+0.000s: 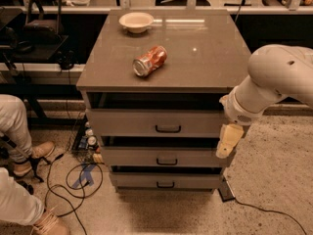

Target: Open top drawer

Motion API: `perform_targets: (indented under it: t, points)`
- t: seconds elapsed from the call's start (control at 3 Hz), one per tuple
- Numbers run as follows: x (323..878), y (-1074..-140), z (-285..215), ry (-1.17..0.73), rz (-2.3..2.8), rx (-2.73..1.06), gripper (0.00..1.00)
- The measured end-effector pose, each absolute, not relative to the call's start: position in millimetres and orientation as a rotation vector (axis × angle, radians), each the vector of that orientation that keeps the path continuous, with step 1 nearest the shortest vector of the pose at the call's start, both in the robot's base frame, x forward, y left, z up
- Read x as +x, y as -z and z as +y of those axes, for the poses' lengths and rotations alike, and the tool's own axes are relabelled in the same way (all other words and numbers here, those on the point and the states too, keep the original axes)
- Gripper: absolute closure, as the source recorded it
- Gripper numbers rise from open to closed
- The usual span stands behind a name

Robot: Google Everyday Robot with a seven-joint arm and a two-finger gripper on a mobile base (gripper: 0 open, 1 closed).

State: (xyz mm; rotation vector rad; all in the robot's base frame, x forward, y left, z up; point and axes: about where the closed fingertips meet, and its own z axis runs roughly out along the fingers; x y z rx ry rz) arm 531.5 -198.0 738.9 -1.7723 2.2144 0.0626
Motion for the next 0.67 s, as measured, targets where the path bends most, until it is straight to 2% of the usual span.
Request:
perform_targets:
  t: [0.67]
  points:
    - [562, -708, -190, -0.026, 2.189, -1.796, 0.00]
